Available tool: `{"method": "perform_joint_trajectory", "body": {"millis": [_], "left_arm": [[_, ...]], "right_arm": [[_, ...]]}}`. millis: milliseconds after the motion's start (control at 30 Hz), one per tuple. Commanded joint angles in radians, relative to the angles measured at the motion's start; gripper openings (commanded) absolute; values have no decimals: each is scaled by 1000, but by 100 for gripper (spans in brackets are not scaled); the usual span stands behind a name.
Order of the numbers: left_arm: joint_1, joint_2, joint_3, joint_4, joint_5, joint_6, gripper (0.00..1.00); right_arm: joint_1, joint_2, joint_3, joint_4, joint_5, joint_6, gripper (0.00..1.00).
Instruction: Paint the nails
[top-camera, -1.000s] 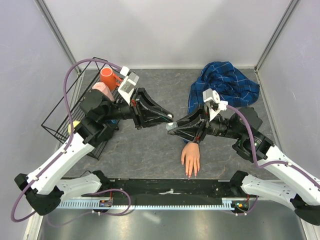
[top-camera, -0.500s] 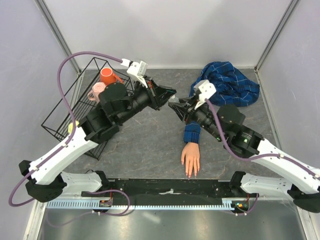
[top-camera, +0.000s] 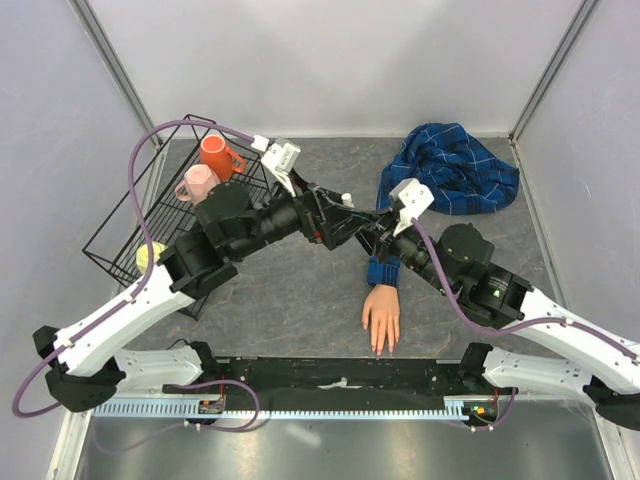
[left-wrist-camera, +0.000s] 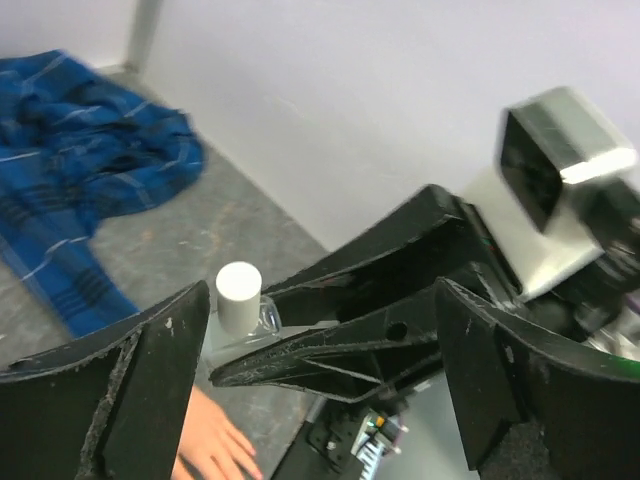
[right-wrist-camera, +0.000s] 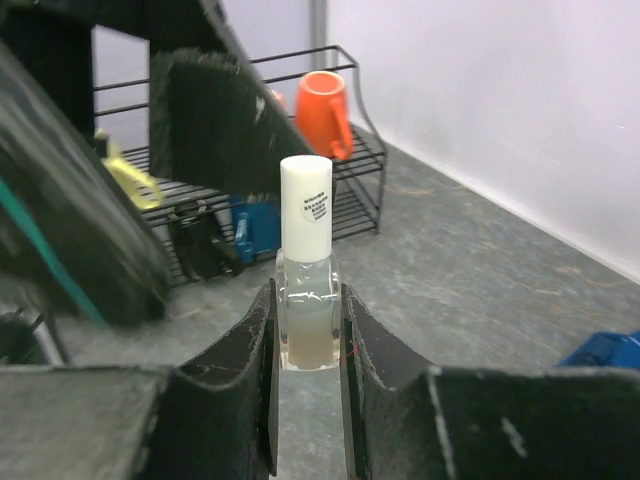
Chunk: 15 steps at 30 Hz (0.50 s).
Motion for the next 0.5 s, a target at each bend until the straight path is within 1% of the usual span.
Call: {"method": "perform_joint_trajectory", "body": {"millis": [0, 33, 67, 133, 167, 233, 267, 300, 333, 400, 467], "left_arm": [[82, -91, -49, 127, 308, -46, 97], [103, -125, -69, 147, 341, -53, 95], [124, -143, -109, 216, 418, -78, 95], [185, -168, -143, 279, 509, -108, 91], [202, -163, -153, 296, 593, -130, 85], [225, -151, -150, 304, 652, -135, 79], [227, -139, -152, 308, 695, -138, 74], [229, -130, -156, 343, 716, -142, 70], [230, -122, -163, 374, 767, -163, 63], [232, -101, -178, 475, 809, -185, 61], [232, -76, -184, 526, 861, -210, 63]], "right_arm": [[-3, -68, -15, 33, -159, 42, 0], [-6, -86, -15, 24, -182, 59, 0], [-6, -96, -15, 19, -225, 65, 0], [-7, -123, -21, 16, -236, 91, 0], [-10, -131, -22, 15, -271, 100, 0], [-12, -145, -19, 15, -320, 120, 0], [-15, -146, -16, 16, -345, 140, 0], [-17, -145, -12, 18, -393, 149, 0], [-18, -140, -6, 18, -411, 158, 0], [-20, -136, -2, 22, -440, 182, 0], [-21, -134, 2, 25, -461, 200, 0]]}}
